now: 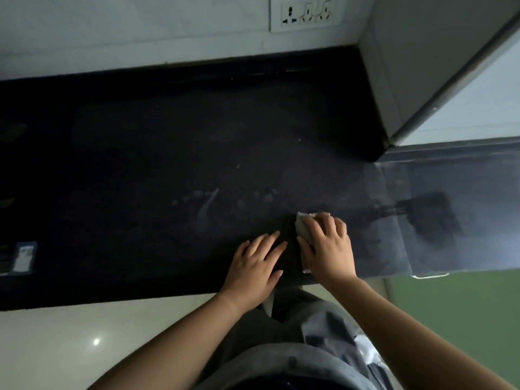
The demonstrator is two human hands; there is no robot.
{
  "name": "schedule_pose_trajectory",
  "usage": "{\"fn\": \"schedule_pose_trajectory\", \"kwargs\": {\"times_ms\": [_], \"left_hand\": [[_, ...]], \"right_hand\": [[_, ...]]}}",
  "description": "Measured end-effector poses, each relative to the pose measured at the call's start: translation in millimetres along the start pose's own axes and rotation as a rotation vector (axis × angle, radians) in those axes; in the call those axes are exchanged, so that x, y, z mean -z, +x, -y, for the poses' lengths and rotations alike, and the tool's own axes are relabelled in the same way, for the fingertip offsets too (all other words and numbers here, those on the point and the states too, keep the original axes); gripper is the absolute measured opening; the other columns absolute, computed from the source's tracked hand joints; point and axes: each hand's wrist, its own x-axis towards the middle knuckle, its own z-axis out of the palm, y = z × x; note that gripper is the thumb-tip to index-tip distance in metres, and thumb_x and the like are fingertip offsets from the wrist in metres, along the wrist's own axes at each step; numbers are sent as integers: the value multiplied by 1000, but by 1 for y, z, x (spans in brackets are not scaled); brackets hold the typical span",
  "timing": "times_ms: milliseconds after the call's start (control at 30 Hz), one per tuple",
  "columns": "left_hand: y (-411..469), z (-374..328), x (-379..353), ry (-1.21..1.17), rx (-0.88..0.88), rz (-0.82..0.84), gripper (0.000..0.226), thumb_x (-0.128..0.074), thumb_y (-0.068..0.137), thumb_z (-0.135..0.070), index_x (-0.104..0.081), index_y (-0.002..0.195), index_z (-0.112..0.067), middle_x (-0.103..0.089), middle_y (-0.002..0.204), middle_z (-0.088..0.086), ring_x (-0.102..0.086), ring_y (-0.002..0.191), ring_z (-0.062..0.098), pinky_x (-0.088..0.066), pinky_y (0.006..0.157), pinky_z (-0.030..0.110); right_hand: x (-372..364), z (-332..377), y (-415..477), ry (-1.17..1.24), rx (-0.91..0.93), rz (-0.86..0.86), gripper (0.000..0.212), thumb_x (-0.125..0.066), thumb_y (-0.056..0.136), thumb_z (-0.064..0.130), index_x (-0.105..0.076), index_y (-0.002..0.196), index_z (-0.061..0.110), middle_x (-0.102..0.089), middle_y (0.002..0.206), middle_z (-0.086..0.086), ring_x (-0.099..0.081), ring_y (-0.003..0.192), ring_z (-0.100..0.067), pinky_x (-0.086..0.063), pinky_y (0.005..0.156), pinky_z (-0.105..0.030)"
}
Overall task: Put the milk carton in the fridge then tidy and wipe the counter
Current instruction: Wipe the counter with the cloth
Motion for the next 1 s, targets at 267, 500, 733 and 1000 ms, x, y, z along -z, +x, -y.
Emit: {"fn": "schedule_pose_trajectory", "kwargs": {"times_ms": [267, 500, 733, 1000], "left_hand": [[1, -1, 1, 5, 19, -4, 57, -36, 94, -44, -16, 146, -30, -7, 158, -7, -10, 143, 14, -12, 114, 38], [-4, 0, -5, -32, 108, -91, 53, -39, 88, -44, -38, 137, -25, -36, 149, -1, -40, 133, 18, -36, 105, 39], [-30, 20, 4, -117, 306, -215, 50, -40, 90, -42, -42, 136, -23, -40, 146, 0, -40, 131, 19, -37, 104, 39], [-50, 58, 20, -92, 554, -254, 54, -32, 88, -47, -46, 133, -19, -50, 138, 4, -46, 127, 23, -42, 98, 39]], "right_hand": [[10, -21, 46, 34, -12, 27, 42, -54, 89, 36, -50, 127, 19, -48, 128, -13, -37, 117, -36, -43, 89, -48], [1, 14, 81, 8, 118, 98, 41, -49, 90, 36, -47, 128, 20, -44, 132, -13, -36, 120, -35, -41, 89, -48], [-4, -4, 50, 6, 319, 90, 40, -43, 88, 43, -54, 119, 20, -55, 118, -10, -47, 107, -34, -49, 80, -45], [-23, 62, 94, 52, 71, 84, 38, -49, 91, 33, -47, 126, 17, -42, 132, -16, -32, 121, -39, -39, 89, -51]]}}
